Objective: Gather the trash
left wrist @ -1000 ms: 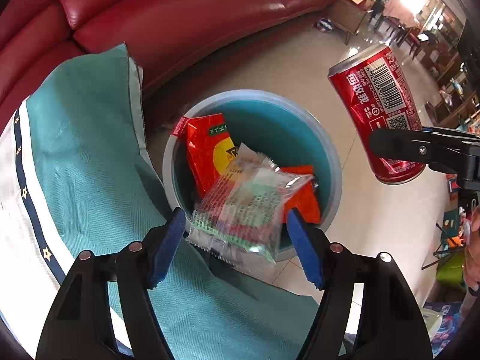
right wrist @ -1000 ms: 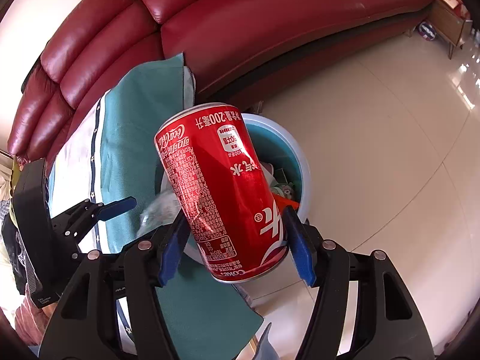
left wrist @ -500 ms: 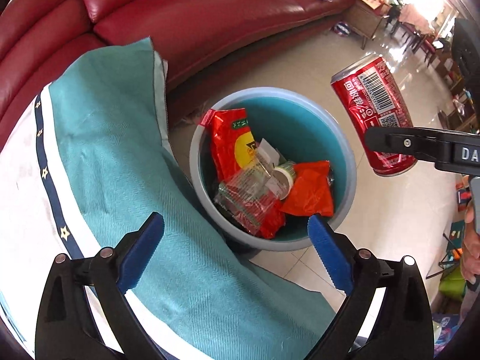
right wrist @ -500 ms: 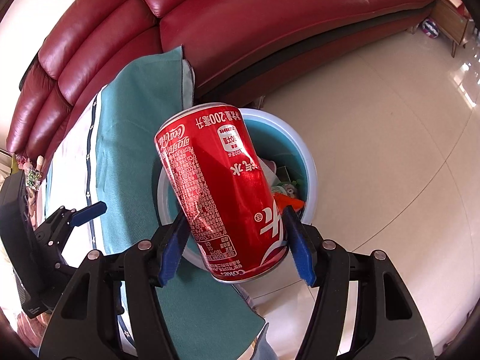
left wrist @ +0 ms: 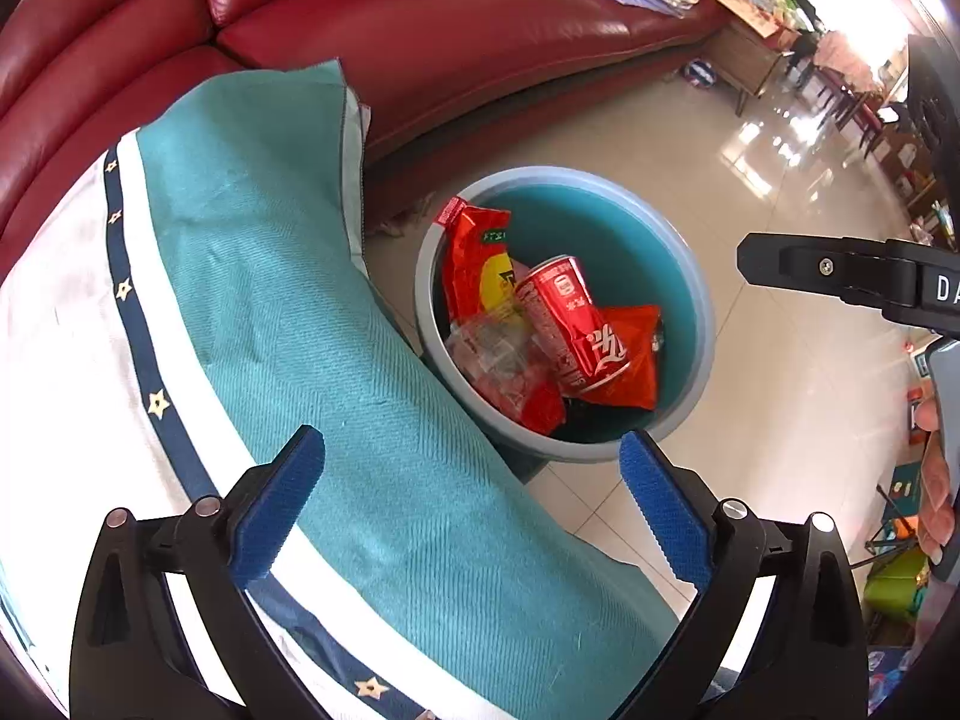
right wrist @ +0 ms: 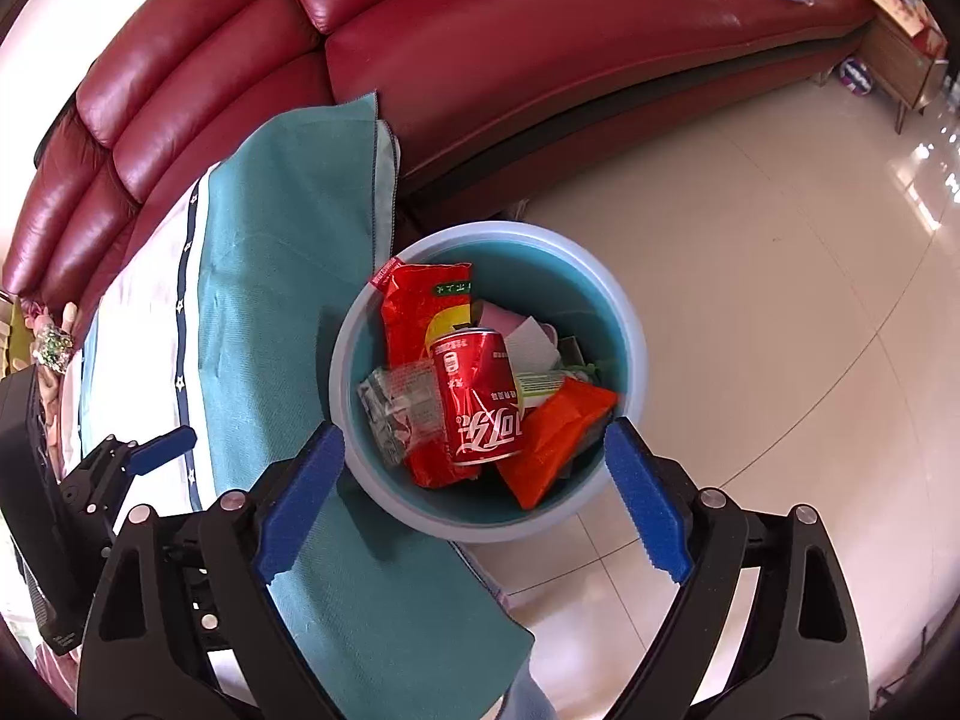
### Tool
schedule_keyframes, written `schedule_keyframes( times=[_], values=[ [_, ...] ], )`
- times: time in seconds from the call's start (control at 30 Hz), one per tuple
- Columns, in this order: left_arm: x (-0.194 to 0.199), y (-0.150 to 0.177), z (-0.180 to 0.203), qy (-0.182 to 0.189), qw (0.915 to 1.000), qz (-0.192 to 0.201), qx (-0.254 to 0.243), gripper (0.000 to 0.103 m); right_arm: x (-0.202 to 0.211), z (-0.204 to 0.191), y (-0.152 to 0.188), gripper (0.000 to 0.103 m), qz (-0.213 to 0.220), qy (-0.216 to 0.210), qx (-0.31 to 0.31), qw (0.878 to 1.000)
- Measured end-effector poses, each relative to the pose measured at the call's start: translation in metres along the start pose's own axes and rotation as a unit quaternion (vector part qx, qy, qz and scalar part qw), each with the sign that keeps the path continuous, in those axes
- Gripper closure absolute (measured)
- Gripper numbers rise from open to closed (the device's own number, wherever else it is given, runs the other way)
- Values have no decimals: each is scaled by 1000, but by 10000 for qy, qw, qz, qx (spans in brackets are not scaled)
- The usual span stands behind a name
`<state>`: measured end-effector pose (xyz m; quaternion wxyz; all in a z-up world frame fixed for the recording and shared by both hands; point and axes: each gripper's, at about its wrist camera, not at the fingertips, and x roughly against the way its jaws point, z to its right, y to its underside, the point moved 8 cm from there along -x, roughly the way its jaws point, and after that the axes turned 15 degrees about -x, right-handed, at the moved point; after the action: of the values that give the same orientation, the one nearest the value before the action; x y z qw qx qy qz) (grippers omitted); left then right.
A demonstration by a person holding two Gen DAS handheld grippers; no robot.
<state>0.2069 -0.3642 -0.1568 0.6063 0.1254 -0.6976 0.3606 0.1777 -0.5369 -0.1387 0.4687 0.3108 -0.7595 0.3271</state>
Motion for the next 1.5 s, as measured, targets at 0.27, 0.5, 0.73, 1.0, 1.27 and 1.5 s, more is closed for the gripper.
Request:
schedule_keyframes(
  times=[0.27, 0.5, 0.73, 1.0, 1.27, 1.5],
  values=[
    [30, 18, 2, -179, 9996, 220, 62, 4, 24, 5, 23, 10, 127, 212, 60, 9997],
    [58, 36, 3, -306, 9984, 410, 227, 4, 50, 4, 51, 7, 334, 282, 211, 9988],
    [81, 60, 6, -416, 9969, 571, 353, 4, 70, 1, 85, 7, 524, 372, 401, 9971],
    [100, 83, 17, -482, 9953, 683, 480, 4, 84, 2, 120, 7, 642, 475, 644, 9947],
    [109, 98, 25, -589, 9941, 678, 603, 4, 96, 2, 143, 7, 784, 467, 801, 9926],
    [112, 108, 28, -639, 9938, 641, 648, 4, 104, 0, 154, 7, 959, 478, 892, 9902]
  ],
)
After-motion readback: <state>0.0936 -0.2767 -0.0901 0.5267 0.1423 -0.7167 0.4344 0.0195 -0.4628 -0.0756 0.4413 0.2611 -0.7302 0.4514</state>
